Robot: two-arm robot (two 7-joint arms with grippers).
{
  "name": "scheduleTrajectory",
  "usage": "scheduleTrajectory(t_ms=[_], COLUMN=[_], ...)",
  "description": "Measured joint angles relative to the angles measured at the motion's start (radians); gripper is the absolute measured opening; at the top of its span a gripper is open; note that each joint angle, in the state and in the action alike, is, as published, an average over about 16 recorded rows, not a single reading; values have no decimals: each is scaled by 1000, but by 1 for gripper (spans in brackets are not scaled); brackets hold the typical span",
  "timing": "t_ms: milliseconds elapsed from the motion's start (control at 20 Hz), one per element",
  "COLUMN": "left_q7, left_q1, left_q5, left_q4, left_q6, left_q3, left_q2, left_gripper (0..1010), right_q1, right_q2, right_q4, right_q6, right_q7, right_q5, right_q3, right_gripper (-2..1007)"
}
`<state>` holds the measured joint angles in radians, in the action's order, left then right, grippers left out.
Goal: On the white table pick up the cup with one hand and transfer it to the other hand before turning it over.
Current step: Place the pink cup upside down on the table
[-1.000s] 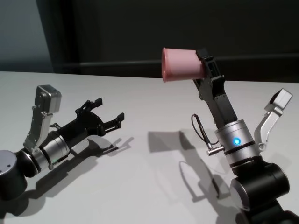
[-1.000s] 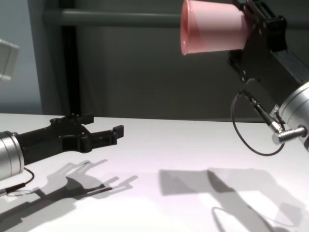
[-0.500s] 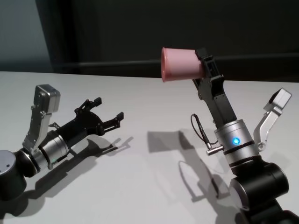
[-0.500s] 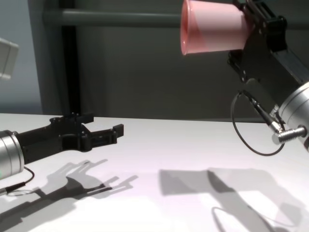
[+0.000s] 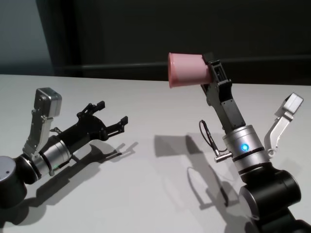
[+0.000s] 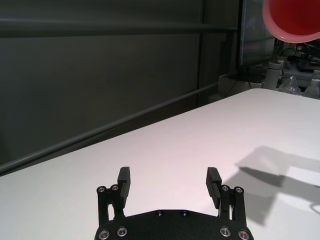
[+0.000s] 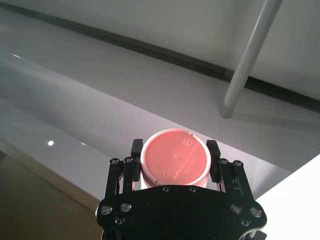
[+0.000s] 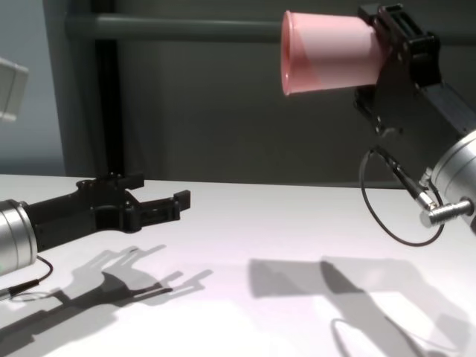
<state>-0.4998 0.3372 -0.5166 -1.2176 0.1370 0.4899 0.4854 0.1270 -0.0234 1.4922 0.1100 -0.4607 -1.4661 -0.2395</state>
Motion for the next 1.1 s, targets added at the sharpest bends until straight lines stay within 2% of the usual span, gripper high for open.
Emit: scheduleTrajectory(t_ms=[250,500,800,1100], left_q7=[0,0,0,0], left_q1=[0,0,0,0], left_q5=[0,-1,-1,-1], left_q4=[0,-1,-1,-1], left_q6=[0,0,0,0], left_q3=[0,0,0,0], left_q2=[0,0,0,0], left_gripper=[1001,1001,1001,1001], right_q1=[-20,-53,-100,-137], right_q2=[-23,-55,-99,-151], right_q4=[37,97,183,267], right_q6=[-42,-94,-161,-215], right_q7=[42,92,157,243], right_q5=[22,56,100,163], right_q3=[-6,-2,17,39], right_gripper=[736,736,736,736])
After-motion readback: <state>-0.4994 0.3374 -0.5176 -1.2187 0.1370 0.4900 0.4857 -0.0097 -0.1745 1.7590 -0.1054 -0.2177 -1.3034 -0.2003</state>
